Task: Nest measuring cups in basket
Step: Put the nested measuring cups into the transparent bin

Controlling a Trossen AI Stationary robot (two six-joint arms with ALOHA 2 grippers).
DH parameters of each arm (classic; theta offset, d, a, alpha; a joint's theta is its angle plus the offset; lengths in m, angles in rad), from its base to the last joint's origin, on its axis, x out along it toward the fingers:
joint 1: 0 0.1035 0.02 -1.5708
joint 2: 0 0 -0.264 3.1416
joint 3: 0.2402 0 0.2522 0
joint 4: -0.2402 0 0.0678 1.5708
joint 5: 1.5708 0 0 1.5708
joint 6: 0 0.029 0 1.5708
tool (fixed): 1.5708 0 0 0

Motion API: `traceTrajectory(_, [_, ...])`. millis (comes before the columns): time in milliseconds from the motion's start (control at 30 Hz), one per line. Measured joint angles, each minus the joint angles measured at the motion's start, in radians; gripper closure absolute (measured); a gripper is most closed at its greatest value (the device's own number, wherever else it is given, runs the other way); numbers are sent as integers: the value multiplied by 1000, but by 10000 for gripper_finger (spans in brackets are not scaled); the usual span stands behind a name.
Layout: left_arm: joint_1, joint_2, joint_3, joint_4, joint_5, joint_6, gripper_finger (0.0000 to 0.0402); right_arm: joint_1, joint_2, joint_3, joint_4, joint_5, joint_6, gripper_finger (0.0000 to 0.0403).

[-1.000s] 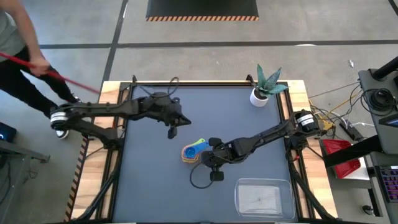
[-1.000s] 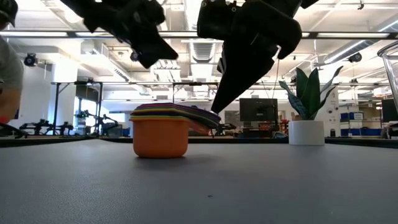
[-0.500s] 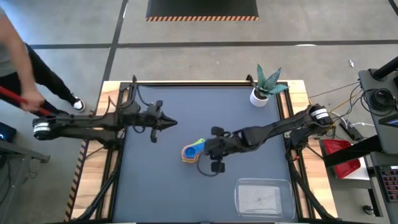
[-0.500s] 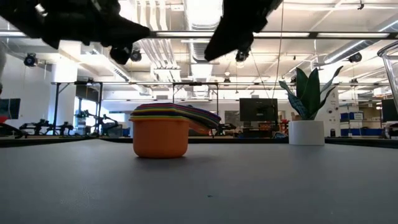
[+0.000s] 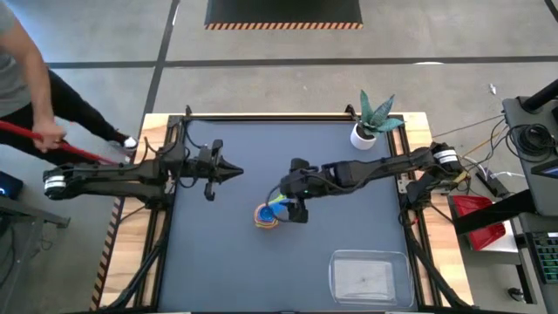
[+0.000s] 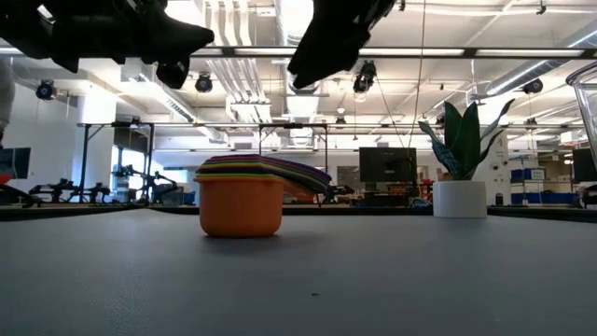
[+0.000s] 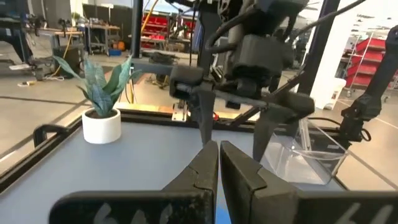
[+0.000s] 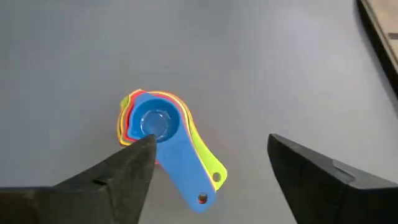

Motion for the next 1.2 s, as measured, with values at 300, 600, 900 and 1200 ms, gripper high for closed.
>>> traceTrajectory(300, [0,-61,0,-43,0,3,401,-66,136,103,-133,-103,-35,62])
traceTrajectory(600, [0,-52,0,-74,0,6,402,-89,234,132,-185,-242,-160,60])
traceTrajectory(900, [0,-27,0,-87,0,25,402,-89,271,134,-183,-244,-234,60])
traceTrajectory(1200, [0,-22,0,-85,0,22,402,-91,394,199,-203,-244,-287,61])
